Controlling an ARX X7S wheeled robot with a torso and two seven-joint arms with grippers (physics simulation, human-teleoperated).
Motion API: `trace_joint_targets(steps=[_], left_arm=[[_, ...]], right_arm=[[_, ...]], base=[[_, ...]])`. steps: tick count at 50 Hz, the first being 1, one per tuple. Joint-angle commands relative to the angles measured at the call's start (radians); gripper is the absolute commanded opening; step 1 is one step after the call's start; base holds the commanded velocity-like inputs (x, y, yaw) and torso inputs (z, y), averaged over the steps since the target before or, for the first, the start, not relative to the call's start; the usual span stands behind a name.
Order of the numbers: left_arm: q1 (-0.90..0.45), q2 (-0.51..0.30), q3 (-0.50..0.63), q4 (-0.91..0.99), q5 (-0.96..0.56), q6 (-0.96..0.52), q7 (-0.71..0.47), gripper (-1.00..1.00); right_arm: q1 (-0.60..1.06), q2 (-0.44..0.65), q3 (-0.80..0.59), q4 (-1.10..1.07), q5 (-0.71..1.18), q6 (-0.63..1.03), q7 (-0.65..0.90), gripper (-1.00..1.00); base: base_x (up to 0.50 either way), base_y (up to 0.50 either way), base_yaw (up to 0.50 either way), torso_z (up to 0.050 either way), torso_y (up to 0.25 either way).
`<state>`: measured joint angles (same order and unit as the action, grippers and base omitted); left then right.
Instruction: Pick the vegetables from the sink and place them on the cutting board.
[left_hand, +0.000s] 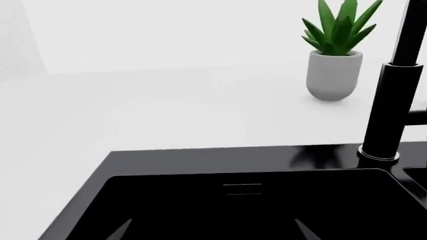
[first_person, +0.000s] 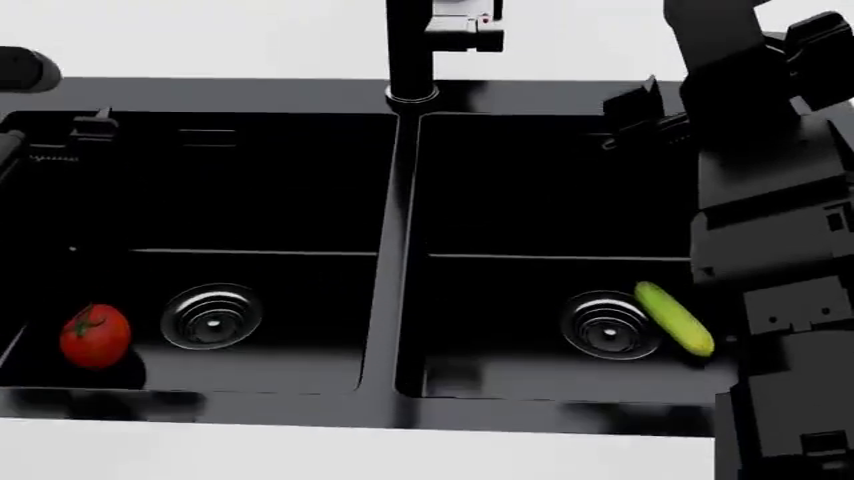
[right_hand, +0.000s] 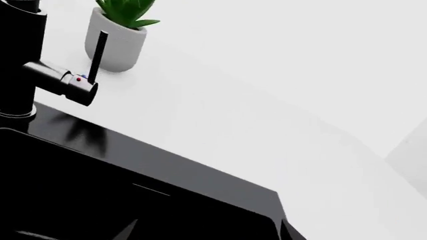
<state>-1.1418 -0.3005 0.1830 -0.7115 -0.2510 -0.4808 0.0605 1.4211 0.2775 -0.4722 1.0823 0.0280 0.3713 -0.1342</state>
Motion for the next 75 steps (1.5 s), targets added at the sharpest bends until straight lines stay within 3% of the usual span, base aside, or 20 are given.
trace_joint_targets(steps=[1, 23, 31, 34, 37, 41, 48, 56, 64, 75], left_arm=[[0.001, -0.013, -0.004, 0.017, -0.005, -0.017, -0.005, 1.0], [0.007, -0.01, -0.021, 0.045, -0.029, -0.019, -0.008, 1.0], [0.038, -0.037, -0.082, 0.188, -0.107, -0.096, 0.007, 1.0], [0.039, -0.049, -0.078, 0.231, -0.125, -0.129, 0.028, 1.0], [0.028, -0.103, -0.008, 0.283, -0.145, -0.183, 0.172, 1.0], [0.025, -0.193, 0.028, 0.426, -0.213, -0.343, 0.285, 1.0], [0.052, -0.349, 0.095, 0.689, -0.335, -0.601, 0.423, 1.0], [0.034, -0.438, 0.118, 0.794, -0.377, -0.681, 0.482, 1.0], [0.099, -0.601, 0.206, 0.998, -0.413, -0.716, 0.591, 1.0], [0.067, -0.628, 0.153, 1.051, -0.464, -0.772, 0.584, 1.0]], right_arm=[[-0.008, 0.007, -0.006, -0.037, 0.0, 0.027, -0.01, 1.0], [-0.027, 0.026, 0.031, -0.113, 0.036, 0.084, -0.003, 1.0], [-0.022, 0.035, 0.039, -0.103, 0.045, 0.098, -0.008, 1.0], [-0.034, 0.055, 0.028, -0.214, 0.051, 0.162, -0.044, 1.0], [-0.069, 0.124, -0.116, -0.414, 0.019, 0.282, -0.256, 1.0], [-0.081, 0.246, -0.193, -0.694, 0.027, 0.471, -0.414, 1.0], [-0.066, 0.387, -0.258, -1.008, 0.067, 0.692, -0.579, 1.0], [0.009, 0.482, -0.325, -1.197, 0.091, 0.839, -0.707, 1.0], [0.059, 0.581, -0.44, -1.401, 0.121, 1.005, -0.826, 1.0], [0.139, 0.644, -0.439, -1.504, 0.15, 1.073, -0.894, 1.0]], base=[[0.5, 0.0, 0.0, 0.0, 0.0], [0.5, 0.0, 0.0, 0.0, 0.001], [0.31, 0.0, 0.0, 0.0, 0.001], [0.0, 0.0, 0.0, 0.0, 0.0], [0.0, 0.0, 0.0, 0.0, 0.0], [0.0, 0.0, 0.0, 0.0, 0.0], [0.0, 0.0, 0.0, 0.0, 0.0], [0.0, 0.0, 0.0, 0.0, 0.0], [0.0, 0.0, 0.0, 0.0, -0.062], [0.0, 0.0, 0.0, -0.001, -0.25]])
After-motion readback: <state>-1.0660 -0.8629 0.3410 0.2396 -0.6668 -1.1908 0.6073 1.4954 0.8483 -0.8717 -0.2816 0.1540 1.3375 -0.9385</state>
